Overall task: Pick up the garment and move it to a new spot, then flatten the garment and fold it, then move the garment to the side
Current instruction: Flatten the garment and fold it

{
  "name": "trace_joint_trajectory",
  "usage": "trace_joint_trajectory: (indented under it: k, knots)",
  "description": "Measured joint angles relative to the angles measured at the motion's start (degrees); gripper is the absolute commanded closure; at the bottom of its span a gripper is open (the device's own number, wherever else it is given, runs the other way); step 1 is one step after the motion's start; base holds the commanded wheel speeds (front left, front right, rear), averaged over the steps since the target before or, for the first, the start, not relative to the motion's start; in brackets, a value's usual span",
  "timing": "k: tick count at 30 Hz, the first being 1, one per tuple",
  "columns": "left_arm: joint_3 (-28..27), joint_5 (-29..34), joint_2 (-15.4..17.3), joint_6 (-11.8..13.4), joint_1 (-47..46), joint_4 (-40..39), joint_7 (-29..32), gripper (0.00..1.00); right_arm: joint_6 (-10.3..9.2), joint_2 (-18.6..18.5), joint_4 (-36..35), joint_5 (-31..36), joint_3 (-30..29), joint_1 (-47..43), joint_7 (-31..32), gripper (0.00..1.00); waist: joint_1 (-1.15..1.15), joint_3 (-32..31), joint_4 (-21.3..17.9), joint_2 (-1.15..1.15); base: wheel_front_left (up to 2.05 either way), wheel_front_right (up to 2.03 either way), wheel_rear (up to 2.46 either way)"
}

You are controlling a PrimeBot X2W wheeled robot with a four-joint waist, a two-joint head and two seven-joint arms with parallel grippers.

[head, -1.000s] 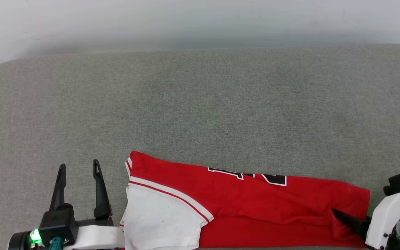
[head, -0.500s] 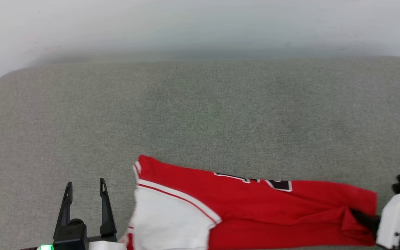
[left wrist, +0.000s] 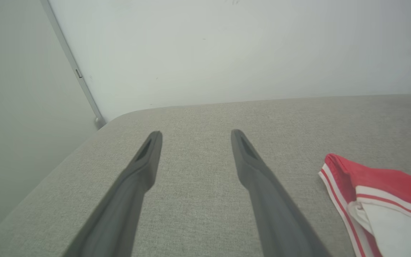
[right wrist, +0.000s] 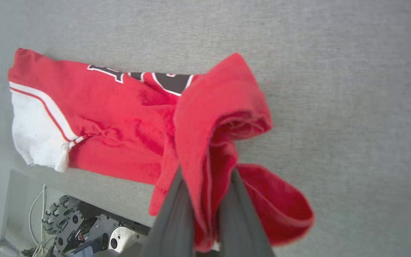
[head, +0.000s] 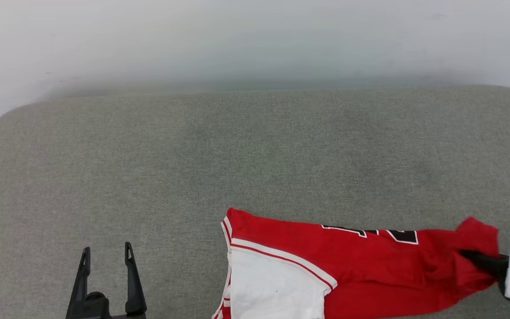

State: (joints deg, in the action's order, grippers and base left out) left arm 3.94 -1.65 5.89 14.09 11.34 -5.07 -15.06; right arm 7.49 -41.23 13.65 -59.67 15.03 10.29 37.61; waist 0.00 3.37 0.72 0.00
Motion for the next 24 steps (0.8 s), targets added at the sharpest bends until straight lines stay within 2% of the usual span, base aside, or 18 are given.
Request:
trace_joint_trajectory:
  k: [6, 11, 17, 24]
  knots:
    - [-0.4, 0.4, -0.4, -0.8, -0.1, 0.3, 0.0, 0.00, 0.00, 2.6, -12.5, 0.9, 4.1, 0.3, 5.0, 1.00, 0.00, 0.3, 0.0, 0.00, 0.00, 0.00, 0.00]
    - [-0.5, 0.5, -0.7, -1.0, -0.8, 0.8, 0.0, 0.00, 0.00, 5.7, -17.3, 3.4, 9.3, 3.6, 8.2, 1.00, 0.00, 1.0, 0.4, 0.00, 0.00, 0.00, 0.00]
    - [-0.6, 0.6, -0.9, -1.7, -2.2, 1.2, 0.0, 0.00, 0.00, 9.6, -16.9, 8.2, 18.0, 10.4, 9.8, 1.00, 0.00, 2.5, 1.1, 0.00, 0.00, 0.00, 0.00]
    - [-0.6, 0.6, -1.2, -2.5, -4.0, 1.7, 0.0, 0.00, 0.00, 15.2, -10.8, 12.5, 28.9, 18.3, 7.8, 1.00, 0.01, 4.6, 2.5, 0.00, 0.00, 0.00, 0.00]
